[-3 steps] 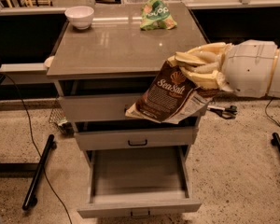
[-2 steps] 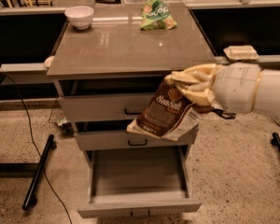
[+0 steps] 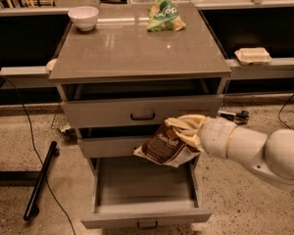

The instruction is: Place brown chip bag into bottom drawer

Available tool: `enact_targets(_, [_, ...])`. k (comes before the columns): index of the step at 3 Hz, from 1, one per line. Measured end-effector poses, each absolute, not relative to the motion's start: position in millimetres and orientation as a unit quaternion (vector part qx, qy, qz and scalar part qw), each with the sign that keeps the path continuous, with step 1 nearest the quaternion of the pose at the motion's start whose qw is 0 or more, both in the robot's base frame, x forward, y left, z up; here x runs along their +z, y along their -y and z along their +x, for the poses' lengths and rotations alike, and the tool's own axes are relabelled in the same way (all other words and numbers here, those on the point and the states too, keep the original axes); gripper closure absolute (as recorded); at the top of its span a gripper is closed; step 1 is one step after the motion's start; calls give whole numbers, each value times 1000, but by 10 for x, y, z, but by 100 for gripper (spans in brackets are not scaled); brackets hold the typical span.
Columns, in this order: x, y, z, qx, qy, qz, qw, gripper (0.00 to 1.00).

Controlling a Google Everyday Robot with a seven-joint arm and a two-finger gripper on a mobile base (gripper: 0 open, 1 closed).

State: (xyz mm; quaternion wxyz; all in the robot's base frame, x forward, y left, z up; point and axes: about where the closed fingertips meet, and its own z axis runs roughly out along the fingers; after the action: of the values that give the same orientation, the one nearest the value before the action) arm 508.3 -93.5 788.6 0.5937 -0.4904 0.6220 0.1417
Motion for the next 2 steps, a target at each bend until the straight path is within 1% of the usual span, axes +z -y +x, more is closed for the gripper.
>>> enact_targets(2, [7790,972,5145,138,-630,-478,597,100])
